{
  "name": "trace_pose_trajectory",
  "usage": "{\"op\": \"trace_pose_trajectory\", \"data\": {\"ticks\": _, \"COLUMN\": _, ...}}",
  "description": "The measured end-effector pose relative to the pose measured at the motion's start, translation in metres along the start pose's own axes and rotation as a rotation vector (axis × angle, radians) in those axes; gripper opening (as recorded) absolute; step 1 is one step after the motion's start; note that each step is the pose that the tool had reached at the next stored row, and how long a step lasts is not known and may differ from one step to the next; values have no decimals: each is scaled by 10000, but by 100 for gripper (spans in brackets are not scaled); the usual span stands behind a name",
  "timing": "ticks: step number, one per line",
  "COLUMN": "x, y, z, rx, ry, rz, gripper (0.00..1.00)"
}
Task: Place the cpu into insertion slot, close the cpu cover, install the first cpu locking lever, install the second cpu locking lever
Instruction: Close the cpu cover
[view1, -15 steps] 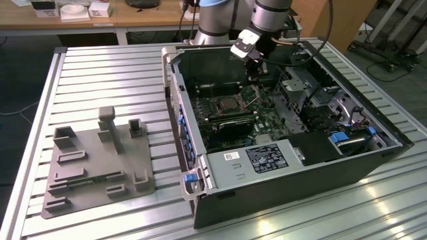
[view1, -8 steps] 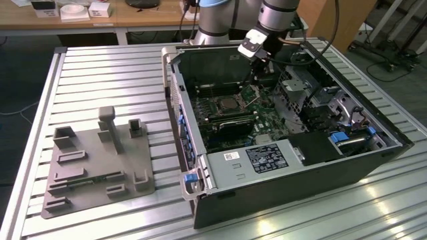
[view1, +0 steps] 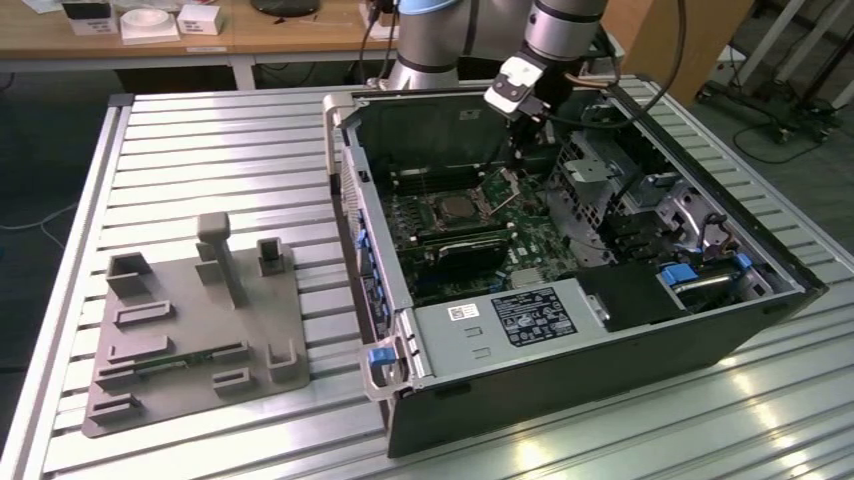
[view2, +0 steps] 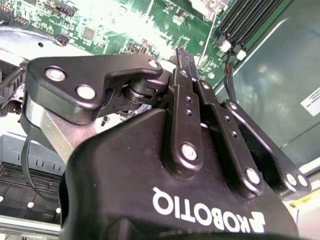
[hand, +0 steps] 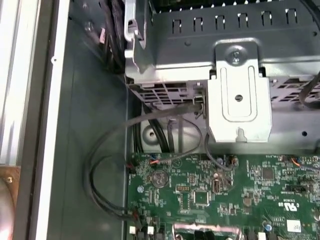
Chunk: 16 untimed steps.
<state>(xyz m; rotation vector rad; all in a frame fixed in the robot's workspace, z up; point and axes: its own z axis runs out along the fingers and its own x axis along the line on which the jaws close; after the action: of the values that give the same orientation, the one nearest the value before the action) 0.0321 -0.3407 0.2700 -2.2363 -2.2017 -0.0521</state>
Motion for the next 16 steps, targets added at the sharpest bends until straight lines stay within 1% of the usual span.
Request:
{"op": "trace_pose_trajectory", "data": {"ticks": 8, "x": 2, "y": 115, "z": 11, "rx": 13, "ry": 1, "rz": 0, "gripper": 11}}
{"op": "trace_pose_trajectory", "data": {"ticks": 10, "x": 2, "y": 140, "z": 31, "rx": 30, "ry": 1, "rz": 0, "gripper": 11}}
{"op": "trace_pose_trajectory", "data": {"ticks": 16, "x": 2, "y": 238, "z": 109, "rx": 113, "ry": 1, "rz": 3, "gripper": 11}}
